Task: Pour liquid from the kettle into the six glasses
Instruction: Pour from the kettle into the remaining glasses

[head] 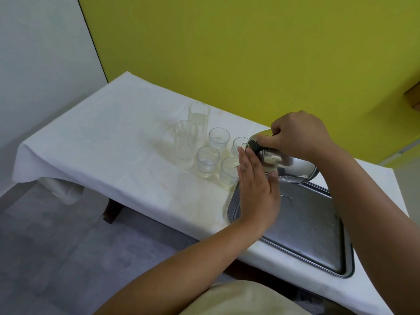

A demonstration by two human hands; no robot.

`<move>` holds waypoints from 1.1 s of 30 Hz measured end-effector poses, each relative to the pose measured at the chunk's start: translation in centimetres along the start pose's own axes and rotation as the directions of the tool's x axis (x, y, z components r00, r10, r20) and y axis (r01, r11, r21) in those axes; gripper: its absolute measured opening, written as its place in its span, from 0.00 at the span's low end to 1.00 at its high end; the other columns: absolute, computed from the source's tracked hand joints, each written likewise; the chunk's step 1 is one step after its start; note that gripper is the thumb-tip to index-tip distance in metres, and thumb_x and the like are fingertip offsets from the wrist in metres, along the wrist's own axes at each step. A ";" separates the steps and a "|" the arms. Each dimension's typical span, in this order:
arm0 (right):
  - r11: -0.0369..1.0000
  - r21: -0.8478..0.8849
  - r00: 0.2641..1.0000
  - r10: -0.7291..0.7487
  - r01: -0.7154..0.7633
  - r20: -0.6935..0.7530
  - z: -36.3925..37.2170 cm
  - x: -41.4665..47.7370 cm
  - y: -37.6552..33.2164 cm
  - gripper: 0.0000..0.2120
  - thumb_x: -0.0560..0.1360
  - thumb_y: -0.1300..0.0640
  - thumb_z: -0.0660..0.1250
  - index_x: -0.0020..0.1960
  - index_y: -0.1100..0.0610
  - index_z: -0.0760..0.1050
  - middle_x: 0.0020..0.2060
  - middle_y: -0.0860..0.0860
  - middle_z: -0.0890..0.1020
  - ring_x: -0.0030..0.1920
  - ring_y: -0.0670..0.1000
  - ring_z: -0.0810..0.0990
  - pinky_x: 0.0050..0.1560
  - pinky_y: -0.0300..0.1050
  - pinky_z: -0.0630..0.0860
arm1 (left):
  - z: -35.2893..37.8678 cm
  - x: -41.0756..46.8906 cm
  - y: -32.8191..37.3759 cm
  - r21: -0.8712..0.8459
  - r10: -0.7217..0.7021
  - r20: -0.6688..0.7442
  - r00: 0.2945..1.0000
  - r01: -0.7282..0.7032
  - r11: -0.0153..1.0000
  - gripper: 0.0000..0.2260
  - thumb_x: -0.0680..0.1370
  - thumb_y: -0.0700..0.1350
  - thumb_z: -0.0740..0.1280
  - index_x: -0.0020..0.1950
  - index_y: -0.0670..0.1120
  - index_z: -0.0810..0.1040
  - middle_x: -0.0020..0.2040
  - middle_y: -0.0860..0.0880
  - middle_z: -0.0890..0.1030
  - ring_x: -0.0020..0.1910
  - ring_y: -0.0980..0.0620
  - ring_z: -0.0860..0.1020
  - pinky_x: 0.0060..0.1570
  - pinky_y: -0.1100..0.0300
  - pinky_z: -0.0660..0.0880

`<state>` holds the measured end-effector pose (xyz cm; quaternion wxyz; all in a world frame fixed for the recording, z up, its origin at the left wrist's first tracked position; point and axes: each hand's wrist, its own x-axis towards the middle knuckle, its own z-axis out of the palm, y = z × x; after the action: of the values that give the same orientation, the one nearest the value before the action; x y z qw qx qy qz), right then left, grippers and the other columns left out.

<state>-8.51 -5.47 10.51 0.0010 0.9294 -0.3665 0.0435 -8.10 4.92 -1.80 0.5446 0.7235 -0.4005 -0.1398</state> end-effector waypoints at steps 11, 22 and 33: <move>0.999 -0.028 0.999 -0.018 0.017 -0.030 0.2 -0.7 -1.2 0.24 0.70 0.37 0.65 0.30 0.57 0.70 0.26 0.54 0.72 0.31 0.55 0.68 0.29 0.41 0.60 | -0.1 -0.5 -0.4 -0.041 -0.006 -0.045 0.999 0.004 0.999 0.32 0.77 0.59 0.42 0.72 0.42 0.34 0.73 0.49 0.32 0.74 0.55 0.35 0.72 0.60 0.39; 0.998 -0.056 0.998 -0.025 0.022 -0.057 0.1 -1.0 -1.9 0.23 0.70 0.37 0.65 0.31 0.57 0.72 0.24 0.52 0.70 0.30 0.55 0.69 0.29 0.41 0.61 | -0.3 -0.7 -0.6 -0.061 -0.003 -0.065 0.998 -0.001 0.998 0.32 0.77 0.58 0.43 0.72 0.41 0.35 0.74 0.48 0.34 0.73 0.59 0.34 0.74 0.55 0.43; 0.990 0.088 0.989 0.114 -0.106 -0.092 1.0 -2.6 0.1 0.25 0.71 0.39 0.65 0.27 0.57 0.66 0.22 0.55 0.76 0.29 0.54 0.71 0.27 0.42 0.59 | 0.1 -0.7 -0.9 -0.029 0.071 -0.003 0.997 -0.071 0.997 0.29 0.81 0.53 0.48 0.74 0.40 0.38 0.74 0.48 0.34 0.75 0.53 0.37 0.74 0.49 0.45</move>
<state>-10.33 -3.81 9.32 -0.0223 0.9038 -0.4146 0.1034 -8.18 5.44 -2.84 0.5603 0.7008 -0.4234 -0.1255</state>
